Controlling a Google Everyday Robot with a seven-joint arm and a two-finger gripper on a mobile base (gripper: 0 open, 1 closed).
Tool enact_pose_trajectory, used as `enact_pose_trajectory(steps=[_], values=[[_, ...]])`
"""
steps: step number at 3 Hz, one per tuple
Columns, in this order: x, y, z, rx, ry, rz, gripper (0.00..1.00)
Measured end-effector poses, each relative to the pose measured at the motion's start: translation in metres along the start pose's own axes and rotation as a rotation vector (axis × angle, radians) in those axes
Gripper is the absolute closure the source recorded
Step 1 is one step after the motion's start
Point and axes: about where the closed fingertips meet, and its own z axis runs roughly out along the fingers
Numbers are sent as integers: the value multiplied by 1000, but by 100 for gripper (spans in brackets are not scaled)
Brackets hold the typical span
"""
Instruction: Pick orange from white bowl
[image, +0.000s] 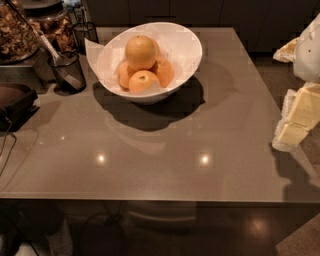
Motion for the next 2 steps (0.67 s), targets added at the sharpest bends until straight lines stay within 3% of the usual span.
enact_pose_trajectory(steps=[1,2], values=[[-17,-15,3,62,-103,97,0],[-38,-45,6,91,-283,165,0]])
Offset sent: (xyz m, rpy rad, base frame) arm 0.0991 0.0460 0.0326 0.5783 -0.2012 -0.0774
